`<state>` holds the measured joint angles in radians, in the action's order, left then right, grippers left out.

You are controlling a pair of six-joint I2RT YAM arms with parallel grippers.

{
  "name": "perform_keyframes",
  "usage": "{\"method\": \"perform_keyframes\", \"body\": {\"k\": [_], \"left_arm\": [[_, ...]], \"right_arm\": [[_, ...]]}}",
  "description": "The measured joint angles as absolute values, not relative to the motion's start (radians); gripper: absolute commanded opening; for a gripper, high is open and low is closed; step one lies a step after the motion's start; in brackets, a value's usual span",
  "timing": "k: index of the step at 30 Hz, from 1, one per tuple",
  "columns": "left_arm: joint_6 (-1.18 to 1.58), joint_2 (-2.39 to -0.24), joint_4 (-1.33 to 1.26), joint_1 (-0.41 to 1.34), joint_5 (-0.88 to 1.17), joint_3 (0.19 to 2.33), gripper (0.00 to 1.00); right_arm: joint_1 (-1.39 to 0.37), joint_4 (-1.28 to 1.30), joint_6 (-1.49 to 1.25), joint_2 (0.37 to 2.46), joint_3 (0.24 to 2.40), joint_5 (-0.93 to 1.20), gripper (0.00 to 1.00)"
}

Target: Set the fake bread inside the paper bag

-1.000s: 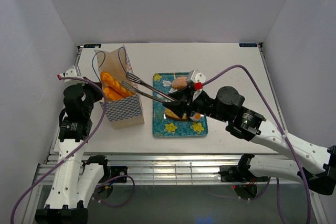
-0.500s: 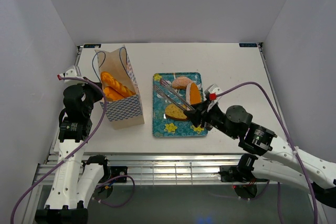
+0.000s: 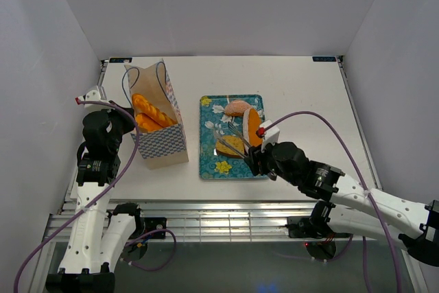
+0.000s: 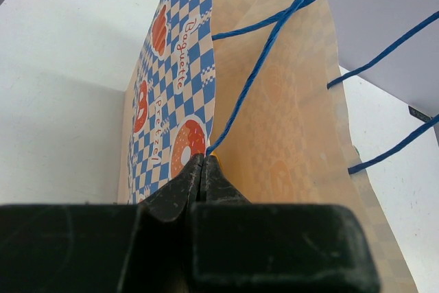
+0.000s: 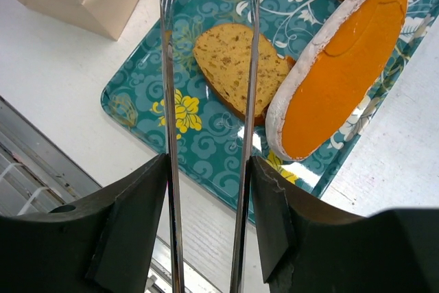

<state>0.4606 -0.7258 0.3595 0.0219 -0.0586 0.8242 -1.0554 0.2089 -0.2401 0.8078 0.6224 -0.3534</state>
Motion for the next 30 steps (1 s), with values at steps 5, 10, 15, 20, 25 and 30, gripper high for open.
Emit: {"method": "perform_keyframes", "body": {"k": [5,10,15,20,25,30], "left_arm": [[0.461,-0.726,0.36,0.022,-0.058,0.824,0.09],[0.461,-0.725,0.36,0.022,-0.057,0.824,0.09],[0.461,-0.725,0.36,0.022,-0.058,0.824,0.09],[0.461,-0.725,0.36,0.025,-0.057,0.824,0.09],[0.461,-0.725,0.36,0.032,-0.056,0.824,0.09],[0.461,-0.725,0.36,0.037,-0.057,0.824,0.09]], "right_arm": [[-1.058,0.212,-0.244,0.867,0.622,-0.349,0.58],[-1.083,0.226,-0.245,0.945,0.622,-0.348,0.58],[-1.111,0.241,-0.248,1.002,0.622,-0.369,0.57],[-1.135,0.239,-0.257,1.033,0.622,-0.397,0.53],[-1.157,0.238,-0.263,1.089,0.623,-0.432,0.49],[-1.198,0.254,-0.268,1.164,0.641,-0.481,0.46]]}}
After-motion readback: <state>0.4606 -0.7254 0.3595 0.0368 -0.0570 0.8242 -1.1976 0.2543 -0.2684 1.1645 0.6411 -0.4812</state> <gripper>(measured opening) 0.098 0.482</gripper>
